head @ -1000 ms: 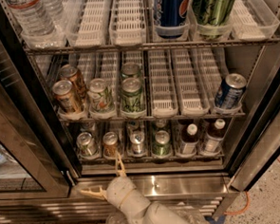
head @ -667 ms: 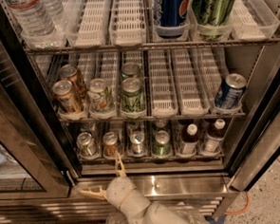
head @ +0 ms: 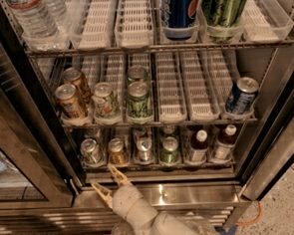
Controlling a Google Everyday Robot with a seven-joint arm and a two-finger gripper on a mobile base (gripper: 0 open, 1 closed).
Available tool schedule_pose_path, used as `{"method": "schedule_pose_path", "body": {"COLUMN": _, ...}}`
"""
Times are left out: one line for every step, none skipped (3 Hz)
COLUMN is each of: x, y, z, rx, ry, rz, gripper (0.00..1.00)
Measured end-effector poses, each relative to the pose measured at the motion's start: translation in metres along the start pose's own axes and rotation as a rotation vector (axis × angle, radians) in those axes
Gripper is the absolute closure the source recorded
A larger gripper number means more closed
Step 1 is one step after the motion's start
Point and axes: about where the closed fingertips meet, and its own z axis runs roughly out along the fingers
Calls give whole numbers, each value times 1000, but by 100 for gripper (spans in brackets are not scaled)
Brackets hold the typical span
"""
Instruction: Pick 7up can from bottom shelf of fridge
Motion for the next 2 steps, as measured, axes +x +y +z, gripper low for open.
{"method": "schedule_pose_path", "body": {"x": 0, "y": 0, "z": 0, "rx": 0, "ry": 0, "rz": -1, "gripper": 17}}
{"method": "schedule_pose_path", "body": {"x": 0, "y": 0, "z": 2, "rx": 1, "ry": 2, "rz": -7, "gripper": 27}}
